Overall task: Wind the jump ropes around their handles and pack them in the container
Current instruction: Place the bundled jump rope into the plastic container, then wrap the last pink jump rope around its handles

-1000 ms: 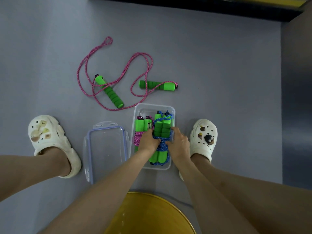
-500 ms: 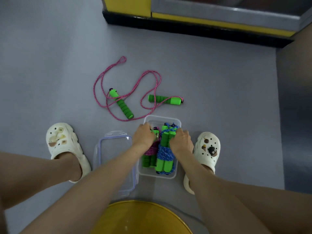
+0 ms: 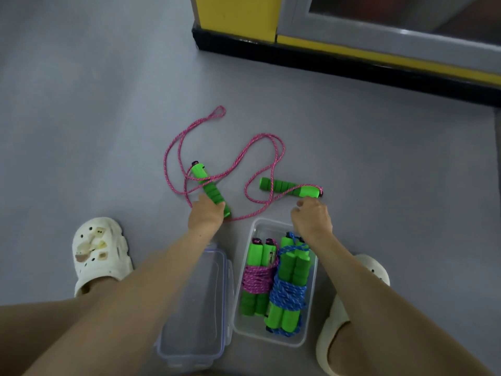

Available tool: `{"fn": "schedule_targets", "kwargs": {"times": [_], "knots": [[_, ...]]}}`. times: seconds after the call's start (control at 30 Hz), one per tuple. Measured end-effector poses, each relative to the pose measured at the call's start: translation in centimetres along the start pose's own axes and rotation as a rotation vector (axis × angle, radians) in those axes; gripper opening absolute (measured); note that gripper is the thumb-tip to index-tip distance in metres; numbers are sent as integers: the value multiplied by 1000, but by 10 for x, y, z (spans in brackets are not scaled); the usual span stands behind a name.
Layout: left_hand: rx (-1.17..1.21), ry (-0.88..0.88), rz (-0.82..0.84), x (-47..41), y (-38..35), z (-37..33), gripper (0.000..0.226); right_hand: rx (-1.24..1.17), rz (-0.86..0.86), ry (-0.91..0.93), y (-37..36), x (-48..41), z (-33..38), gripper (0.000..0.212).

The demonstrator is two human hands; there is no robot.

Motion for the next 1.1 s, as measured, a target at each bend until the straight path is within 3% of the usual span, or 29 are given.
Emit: {"fn": "schedule_targets", "kwargs": {"times": [0.2,0.43,0.53,0.63,0.8,0.87,1.0,1.1], "knots": [[125,105,2,-32,-16,-3,63,205,121,56,-20,-38,-11,25],[128,90,-40,-36,-22,-13,49,316,18,145,-13,-61,-17,54],[119,39,-16,-35,-25,-21,37,442,55,156,-17,-74,-19,55],[159,-35,60,-36,-25,-32,44,550,90,199,-19,-83,-18,55],[29,-120,3,-35,2,-51,51,808,237,290,-31,-75,-28,42],[-42,-128,11,-31,13,-57,35,820,280,269,-33,-65,-34,34],[-159,-75,152,-10,29,-58,56,787,334,245,-12,-50,-24,25],[-179,-70,209,21,47,-62,41,620,338,173,28,-45,-7,29]]}}
Point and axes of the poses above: each hand's wrist, its own x-axis away from the middle knuckle, its own y-axis out of the back of the hand, z = x × y, the point moved 8 cm from there along -x, towards the middle knuckle, and after that the axes turned 15 degrees about y, right-handed, at the moved point
